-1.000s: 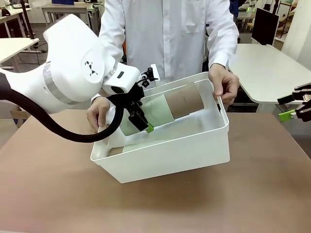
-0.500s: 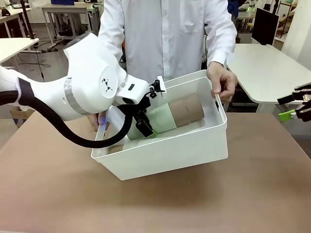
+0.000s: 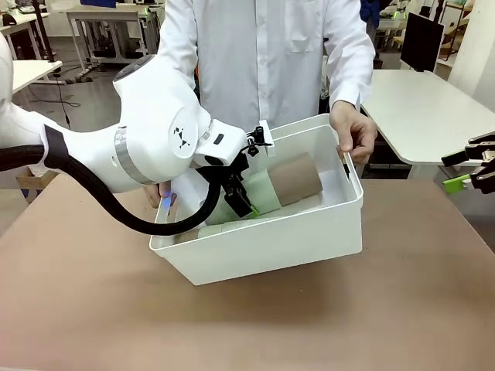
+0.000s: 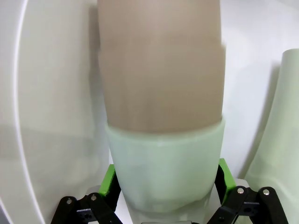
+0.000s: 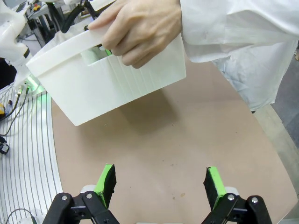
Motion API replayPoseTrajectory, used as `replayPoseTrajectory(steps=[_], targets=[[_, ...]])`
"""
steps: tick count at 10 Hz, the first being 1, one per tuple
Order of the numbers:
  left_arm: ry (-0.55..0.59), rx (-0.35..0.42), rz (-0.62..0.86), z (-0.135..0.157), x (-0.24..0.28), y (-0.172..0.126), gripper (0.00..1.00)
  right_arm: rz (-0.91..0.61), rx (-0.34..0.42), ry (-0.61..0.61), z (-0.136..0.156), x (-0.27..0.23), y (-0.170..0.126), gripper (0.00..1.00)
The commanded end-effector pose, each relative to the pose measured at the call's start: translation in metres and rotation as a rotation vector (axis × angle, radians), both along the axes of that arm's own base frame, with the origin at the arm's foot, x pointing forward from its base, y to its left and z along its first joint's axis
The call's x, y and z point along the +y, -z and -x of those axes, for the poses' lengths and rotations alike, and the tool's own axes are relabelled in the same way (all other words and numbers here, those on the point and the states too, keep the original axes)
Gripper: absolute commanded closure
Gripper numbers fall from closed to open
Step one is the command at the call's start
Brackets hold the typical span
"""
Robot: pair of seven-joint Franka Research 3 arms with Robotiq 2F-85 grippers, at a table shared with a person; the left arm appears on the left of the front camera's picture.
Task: Stack the cups and store them in the basket.
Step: Place the stack of Reusable plastic cups into the Pantry Basket.
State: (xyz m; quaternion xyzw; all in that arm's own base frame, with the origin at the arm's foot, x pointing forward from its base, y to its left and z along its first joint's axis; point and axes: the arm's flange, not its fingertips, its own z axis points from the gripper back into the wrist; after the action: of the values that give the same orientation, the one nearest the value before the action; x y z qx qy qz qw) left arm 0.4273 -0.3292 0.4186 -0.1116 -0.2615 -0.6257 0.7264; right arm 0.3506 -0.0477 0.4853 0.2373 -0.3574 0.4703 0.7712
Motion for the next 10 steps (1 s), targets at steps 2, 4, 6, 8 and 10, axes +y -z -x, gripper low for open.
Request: replayPoseTrajectory(steps=[2,4,6,8,10], targets=[[-0.007,0.017,0.003,0.006,0.008,-0.012,0.00,-0.022,-0.014,-0.005,-0.003,-0.001,-0.002,0.00],[0.011,0.042,0.006,0.013,0.022,-0.033,0.00,-0.022,-0.014,-0.005,-0.003,-0.001,-0.002,0.00],[0.035,0.058,0.074,0.023,0.045,-0.069,0.00,-0.022,-0.014,-0.005,-0.003,-0.001,-0.002,0.00],[0.049,0.082,0.146,0.031,0.073,-0.105,0.00,-0.022,-0.014,-0.005,-0.003,-0.001,-0.002,0.00],[0.066,0.075,0.229,0.039,0.117,-0.141,0.00,-0.022,-0.014,-0.005,-0.003,-0.001,-0.002,0.00]])
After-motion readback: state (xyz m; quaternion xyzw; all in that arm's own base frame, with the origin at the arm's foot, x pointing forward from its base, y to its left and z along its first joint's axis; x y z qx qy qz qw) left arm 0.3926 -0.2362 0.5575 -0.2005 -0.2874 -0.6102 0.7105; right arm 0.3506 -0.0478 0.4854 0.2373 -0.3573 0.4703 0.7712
